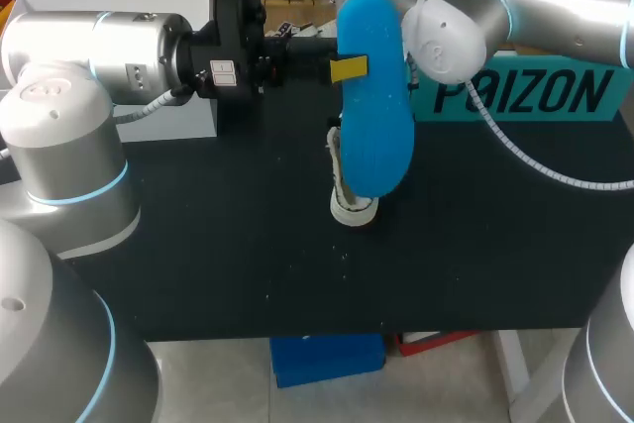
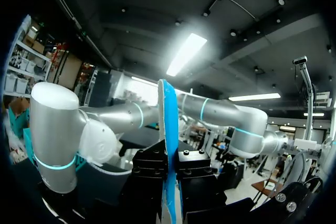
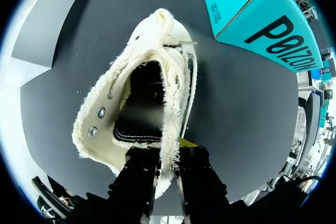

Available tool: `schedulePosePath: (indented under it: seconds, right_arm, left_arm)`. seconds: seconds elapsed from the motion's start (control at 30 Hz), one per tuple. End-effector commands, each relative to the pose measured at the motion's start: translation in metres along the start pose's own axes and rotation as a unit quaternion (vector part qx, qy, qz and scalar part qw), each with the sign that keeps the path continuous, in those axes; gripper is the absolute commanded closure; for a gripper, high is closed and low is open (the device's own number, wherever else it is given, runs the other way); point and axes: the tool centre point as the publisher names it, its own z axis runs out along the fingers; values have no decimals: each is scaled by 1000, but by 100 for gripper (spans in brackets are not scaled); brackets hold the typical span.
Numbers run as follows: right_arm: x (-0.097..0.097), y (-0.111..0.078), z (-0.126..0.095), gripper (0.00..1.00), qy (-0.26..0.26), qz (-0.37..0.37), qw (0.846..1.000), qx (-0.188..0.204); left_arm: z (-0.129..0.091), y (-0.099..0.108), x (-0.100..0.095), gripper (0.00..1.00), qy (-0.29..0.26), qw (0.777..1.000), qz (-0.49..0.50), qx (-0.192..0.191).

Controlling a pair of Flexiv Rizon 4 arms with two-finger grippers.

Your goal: Take the shoe out of the shoebox, open the shoe tongue, remove and reinsert the insole, then place the shoe into the shoebox

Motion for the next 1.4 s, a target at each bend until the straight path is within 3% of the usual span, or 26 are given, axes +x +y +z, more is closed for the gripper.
schedulePosePath:
  seconds: [0.03,0.4,0.63,0.73,1.4]
  right_arm:
    - [-10,-11,-8,0,23,-4,999,-23]
    - [-7,-16,-47,0,113,-5,993,-25]
    - [-8,-19,-61,0,244,-2,970,12]
    - [-8,-22,-68,0,289,-21,957,7]
    - [-8,-22,-68,0,289,-21,957,7]
  left_arm:
    - [2,1,0,100,-2,1000,1,1]
    - [2,1,0,100,-2,1000,1,1]
    - [2,1,0,100,-2,1000,1,1]
    - [2,1,0,100,-2,1000,1,1]
    - [2,1,0,100,-2,1000,1,1]
